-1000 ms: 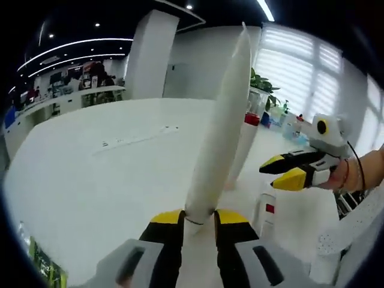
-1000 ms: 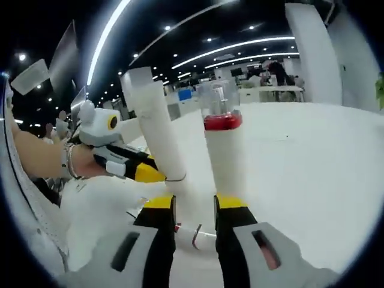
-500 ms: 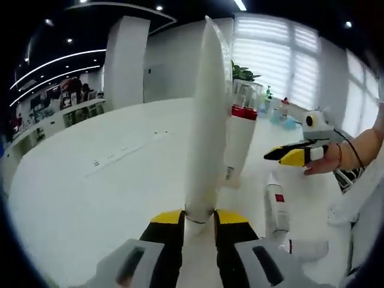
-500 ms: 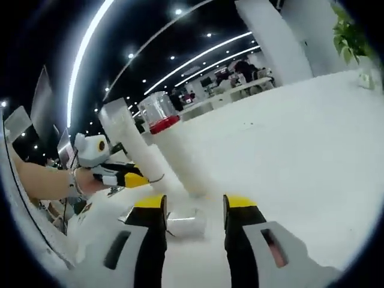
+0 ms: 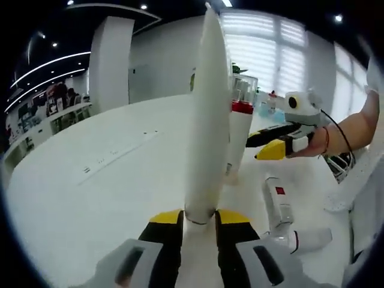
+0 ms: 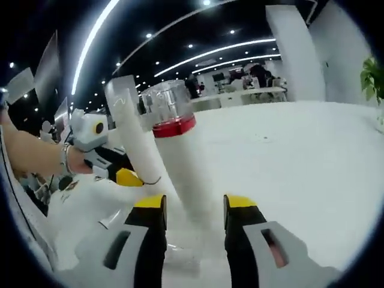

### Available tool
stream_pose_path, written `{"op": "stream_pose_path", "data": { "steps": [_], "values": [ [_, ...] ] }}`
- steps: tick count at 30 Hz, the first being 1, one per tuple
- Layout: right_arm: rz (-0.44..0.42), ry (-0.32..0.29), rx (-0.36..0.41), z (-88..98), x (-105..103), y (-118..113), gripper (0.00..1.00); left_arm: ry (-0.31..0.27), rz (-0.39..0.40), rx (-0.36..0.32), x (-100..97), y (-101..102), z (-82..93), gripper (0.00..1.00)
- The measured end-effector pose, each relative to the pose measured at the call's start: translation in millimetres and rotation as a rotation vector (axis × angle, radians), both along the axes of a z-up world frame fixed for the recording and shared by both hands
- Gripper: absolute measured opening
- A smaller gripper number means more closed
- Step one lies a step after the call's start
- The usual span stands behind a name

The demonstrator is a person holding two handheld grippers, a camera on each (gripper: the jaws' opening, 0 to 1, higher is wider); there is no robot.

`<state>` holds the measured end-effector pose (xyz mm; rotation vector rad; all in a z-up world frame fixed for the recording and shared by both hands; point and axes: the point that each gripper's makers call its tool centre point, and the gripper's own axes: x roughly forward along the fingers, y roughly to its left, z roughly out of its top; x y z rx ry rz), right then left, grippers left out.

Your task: Arrange the skincare products in the storage area until every visible bottle or jar stands upright without overlapping.

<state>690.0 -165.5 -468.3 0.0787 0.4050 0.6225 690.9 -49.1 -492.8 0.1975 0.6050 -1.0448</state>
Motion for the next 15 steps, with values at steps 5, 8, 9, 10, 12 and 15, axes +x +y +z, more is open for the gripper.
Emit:
{"op": "stream_pose_path", "data": {
  "steps": [5, 8, 9, 10, 12, 15],
  "values": [
    [0.04, -0.018, -0.124, -11.9, 7.2, 14.8, 0.35, -0.008, -0.028, 0.004, 0.7, -1.4, -0.9, 0.21],
    [-0.012, -0.033, -0.167, -15.9, 14.6, 5.8, 0.28, -0.007, -0.035, 0.005, 1.6, -2.2, -1.9, 0.21],
    [-0.033, -0.001, -0.122, -17.2, 13.3, 9.7, 0.28, -0.007, -0.038, 0.003, 1.5, -3.0, -1.9, 0.21],
    [-0.035, -0.012, -0.127, -16.0, 13.9, 9.9, 0.28, -0.007, -0.04, 0.003, 1.6, -3.7, -2.1, 0.21],
    [-0.075, -0.029, -0.156, -15.6, 13.9, 11.2, 0.27, -0.01, -0.047, 0.002, 2.3, -4.7, -2.7, 0.21],
    [-0.145, -0.038, -0.155, -15.8, 14.2, 10.9, 0.27, -0.011, -0.054, 0.0, 2.8, -6.1, -3.4, 0.21]
  ]
}}
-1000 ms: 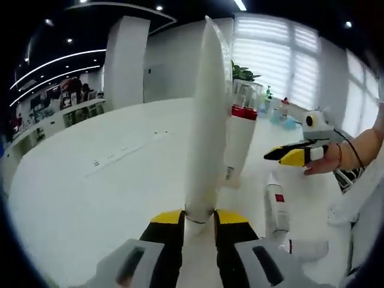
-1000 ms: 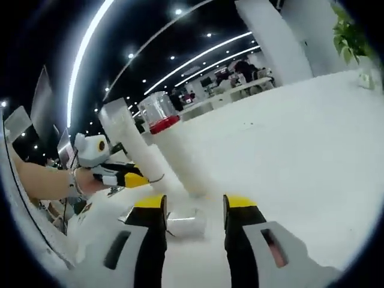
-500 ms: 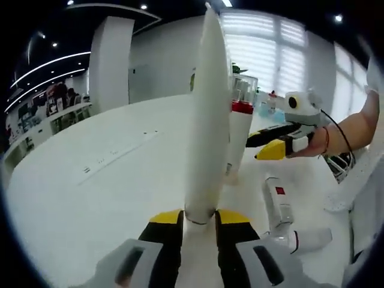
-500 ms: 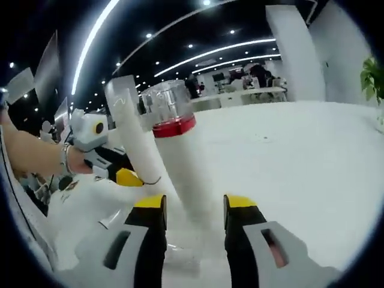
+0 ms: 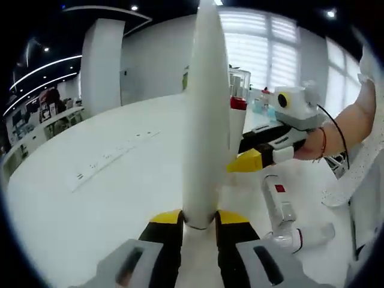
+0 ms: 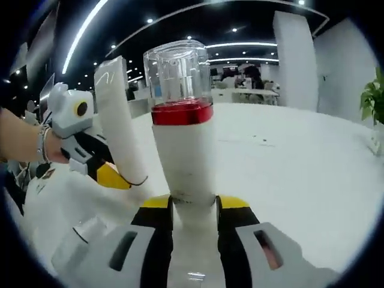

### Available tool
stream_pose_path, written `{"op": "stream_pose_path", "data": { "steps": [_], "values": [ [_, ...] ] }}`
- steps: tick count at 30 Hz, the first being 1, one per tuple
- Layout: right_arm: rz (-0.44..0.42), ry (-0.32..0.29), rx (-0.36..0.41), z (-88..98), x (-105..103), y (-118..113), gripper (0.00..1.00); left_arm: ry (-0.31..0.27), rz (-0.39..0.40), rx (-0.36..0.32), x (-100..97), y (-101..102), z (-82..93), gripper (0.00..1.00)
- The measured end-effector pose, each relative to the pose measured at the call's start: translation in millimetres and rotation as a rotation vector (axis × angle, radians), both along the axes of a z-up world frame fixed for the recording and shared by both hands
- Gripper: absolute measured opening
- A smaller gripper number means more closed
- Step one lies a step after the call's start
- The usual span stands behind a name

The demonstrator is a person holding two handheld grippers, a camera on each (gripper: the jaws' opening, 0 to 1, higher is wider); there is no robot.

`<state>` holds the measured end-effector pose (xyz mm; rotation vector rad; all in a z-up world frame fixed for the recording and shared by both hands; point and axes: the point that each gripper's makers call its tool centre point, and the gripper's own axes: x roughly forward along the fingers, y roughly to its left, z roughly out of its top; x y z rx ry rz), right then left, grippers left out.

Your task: Arrange the skincare products in the storage area until every visible bottle or jar stands upright without overlapping.

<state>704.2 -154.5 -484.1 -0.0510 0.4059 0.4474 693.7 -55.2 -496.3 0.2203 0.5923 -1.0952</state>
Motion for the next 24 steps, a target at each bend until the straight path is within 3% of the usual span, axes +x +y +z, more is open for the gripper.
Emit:
{"op": "stream_pose_path", "data": {
  "steps": [6, 10, 19, 24],
  "values": [
    [-0.071, -0.015, -0.031, -0.8, 1.5, 1.3, 0.27, -0.013, -0.006, 0.005, 2.9, -3.0, 0.3, 0.21],
    [-0.071, -0.016, -0.051, -0.7, 1.2, -0.2, 0.27, -0.014, -0.019, 0.002, 6.3, -7.0, 0.4, 0.21],
    [-0.061, -0.015, -0.025, 5.7, -9.4, -11.5, 0.28, -0.023, -0.094, 0.033, 12.4, -14.5, 0.8, 0.21],
    [-0.096, -0.013, -0.006, 8.3, -12.6, -22.0, 0.26, -0.026, -0.115, 0.04, 13.6, -22.5, 1.1, 0.21]
  ]
}}
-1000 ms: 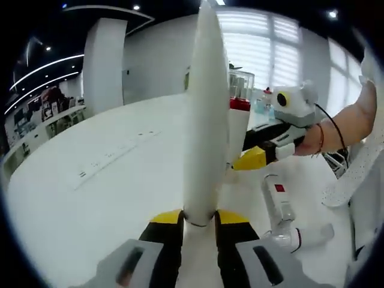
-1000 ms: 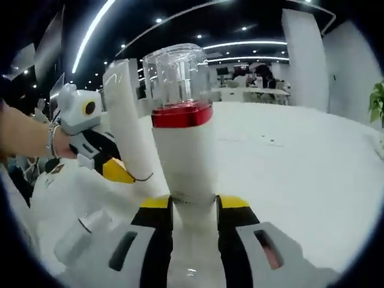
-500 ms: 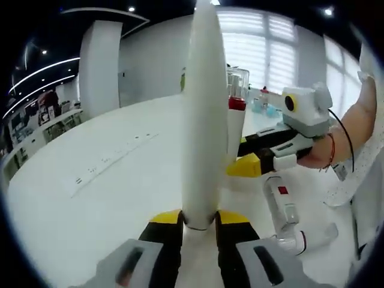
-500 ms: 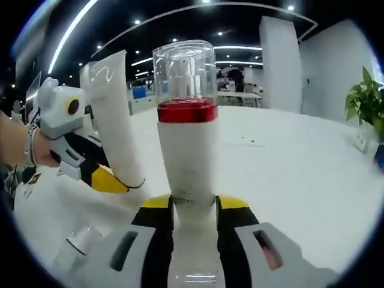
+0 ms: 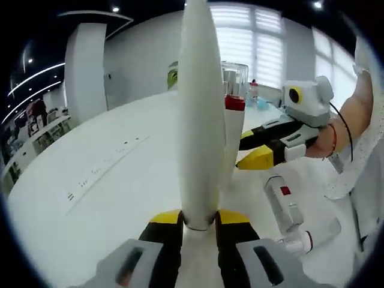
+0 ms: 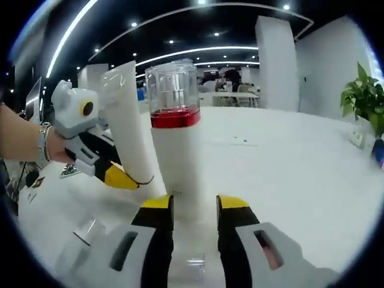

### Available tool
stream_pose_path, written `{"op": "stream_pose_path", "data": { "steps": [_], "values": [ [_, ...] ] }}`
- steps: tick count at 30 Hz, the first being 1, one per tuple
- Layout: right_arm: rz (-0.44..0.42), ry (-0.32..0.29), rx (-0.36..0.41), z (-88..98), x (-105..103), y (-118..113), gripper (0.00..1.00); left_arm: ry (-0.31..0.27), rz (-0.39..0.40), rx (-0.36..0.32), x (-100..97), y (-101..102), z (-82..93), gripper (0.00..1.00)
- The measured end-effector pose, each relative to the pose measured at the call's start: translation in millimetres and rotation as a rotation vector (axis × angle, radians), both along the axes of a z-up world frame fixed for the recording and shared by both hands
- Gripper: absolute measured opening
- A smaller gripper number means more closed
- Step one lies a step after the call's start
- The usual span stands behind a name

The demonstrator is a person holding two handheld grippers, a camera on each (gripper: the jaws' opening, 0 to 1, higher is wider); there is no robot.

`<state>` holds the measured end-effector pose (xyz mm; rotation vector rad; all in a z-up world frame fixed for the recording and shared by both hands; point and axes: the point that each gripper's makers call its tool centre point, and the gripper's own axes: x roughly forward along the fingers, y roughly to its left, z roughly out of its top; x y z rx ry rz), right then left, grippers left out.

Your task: Arrange the skincare products in the storage area until every visible bottle or jar stands upright without overlapping.

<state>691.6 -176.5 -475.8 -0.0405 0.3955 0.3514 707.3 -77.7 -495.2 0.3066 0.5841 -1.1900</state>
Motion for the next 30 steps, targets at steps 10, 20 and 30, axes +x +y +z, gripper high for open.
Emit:
{"op": "stream_pose_path", "data": {
  "steps": [10, 20, 30],
  "values": [
    [-0.036, 0.024, -0.005, -6.4, -7.2, -15.5, 0.24, -0.001, -0.019, -0.007, -3.2, -14.1, 0.2, 0.21],
    [-0.043, 0.02, -0.023, -2.8, -11.1, -21.1, 0.23, 0.041, 0.011, -0.036, -4.4, -22.5, 1.6, 0.21],
    [-0.1, -0.007, 0.052, 11.5, -17.1, -49.5, 0.23, 0.053, 0.225, -0.134, -2.7, 28.5, 24.6, 0.33]
  ]
}}
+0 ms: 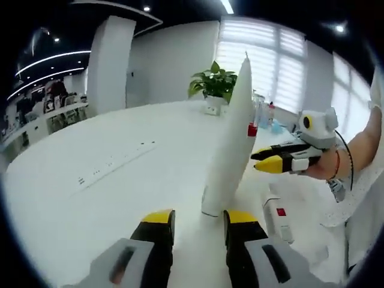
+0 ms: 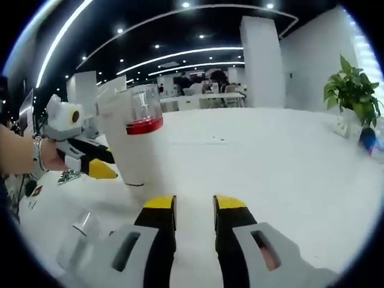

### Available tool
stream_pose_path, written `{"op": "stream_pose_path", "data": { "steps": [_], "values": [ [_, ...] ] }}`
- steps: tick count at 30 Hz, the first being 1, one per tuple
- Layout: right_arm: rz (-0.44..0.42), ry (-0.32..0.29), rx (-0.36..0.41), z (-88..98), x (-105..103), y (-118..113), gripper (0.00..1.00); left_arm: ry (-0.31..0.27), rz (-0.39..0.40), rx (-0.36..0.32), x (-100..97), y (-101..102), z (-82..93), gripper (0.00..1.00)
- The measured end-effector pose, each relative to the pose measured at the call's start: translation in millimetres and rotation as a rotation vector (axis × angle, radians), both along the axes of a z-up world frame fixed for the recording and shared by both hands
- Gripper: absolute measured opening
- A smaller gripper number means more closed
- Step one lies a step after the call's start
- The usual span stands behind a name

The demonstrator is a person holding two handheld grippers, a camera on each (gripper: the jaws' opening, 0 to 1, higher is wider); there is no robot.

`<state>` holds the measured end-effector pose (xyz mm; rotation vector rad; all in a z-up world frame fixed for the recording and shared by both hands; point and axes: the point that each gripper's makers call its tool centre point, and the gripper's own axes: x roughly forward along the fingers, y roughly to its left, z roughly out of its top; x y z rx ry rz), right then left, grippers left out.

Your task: Arrange the skincare products in the storage area until every visible bottle or jar stands upright without overlapping.

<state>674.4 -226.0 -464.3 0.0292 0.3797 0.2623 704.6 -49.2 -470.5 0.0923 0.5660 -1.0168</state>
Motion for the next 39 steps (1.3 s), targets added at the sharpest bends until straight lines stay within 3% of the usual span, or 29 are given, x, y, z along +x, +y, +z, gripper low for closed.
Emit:
{"op": "stream_pose_path", "data": {
  "steps": [5, 8, 14, 17, 19, 21, 23, 24, 28, 33, 35, 39],
  "values": [
    [0.018, 0.008, 0.068, -1.0, -7.4, -9.2, 0.24, -0.037, 0.045, 0.007, -24.2, 11.9, 10.3, 0.33],
    [0.103, 0.019, 0.148, -0.9, -16.8, 2.5, 0.26, -0.035, 0.042, 0.006, -41.2, 6.1, 15.3, 0.33],
    [0.214, 0.064, 0.174, -7.7, -31.8, 23.7, 0.25, -0.009, -0.017, -0.016, -79.9, -32.2, 23.9, 0.33],
    [0.236, 0.094, 0.163, -14.0, -35.8, 29.3, 0.25, 0.024, -0.066, 0.022, -97.4, -51.5, 12.1, 0.34],
    [0.244, 0.101, 0.166, -14.9, -38.0, 30.6, 0.26, 0.046, -0.081, 0.103, -104.5, -54.5, -5.1, 0.34],
    [0.253, 0.11, 0.167, -16.4, -41.0, 32.0, 0.26, 0.094, -0.093, 0.136, -111.9, -58.9, -17.4, 0.34],
    [0.269, 0.117, 0.16, -17.9, -43.7, 33.6, 0.25, 0.11, -0.091, 0.143, -113.3, -62.6, -22.3, 0.34],
    [0.291, 0.126, 0.148, -19.5, -46.8, 36.0, 0.25, 0.122, -0.097, 0.177, -115.1, -61.8, -28.4, 0.34],
    [0.345, 0.15, 0.135, -22.2, -54.2, 42.9, 0.23, 0.095, -0.123, 0.299, -113.1, -57.8, -42.8, 0.23],
    [0.374, 0.157, 0.125, -23.4, -62.7, 42.8, 0.24, 0.045, -0.187, 0.382, -115.8, -60.7, -45.1, 0.21],
    [0.384, 0.16, 0.126, -24.5, -67.3, 38.6, 0.24, 0.033, -0.222, 0.387, -119.5, -62.1, -43.6, 0.2],
    [0.336, 0.23, 0.203, -38.9, -76.4, 27.0, 0.26, 0.013, -0.252, 0.362, -125.8, -65.1, -42.8, 0.19]
  ]
}}
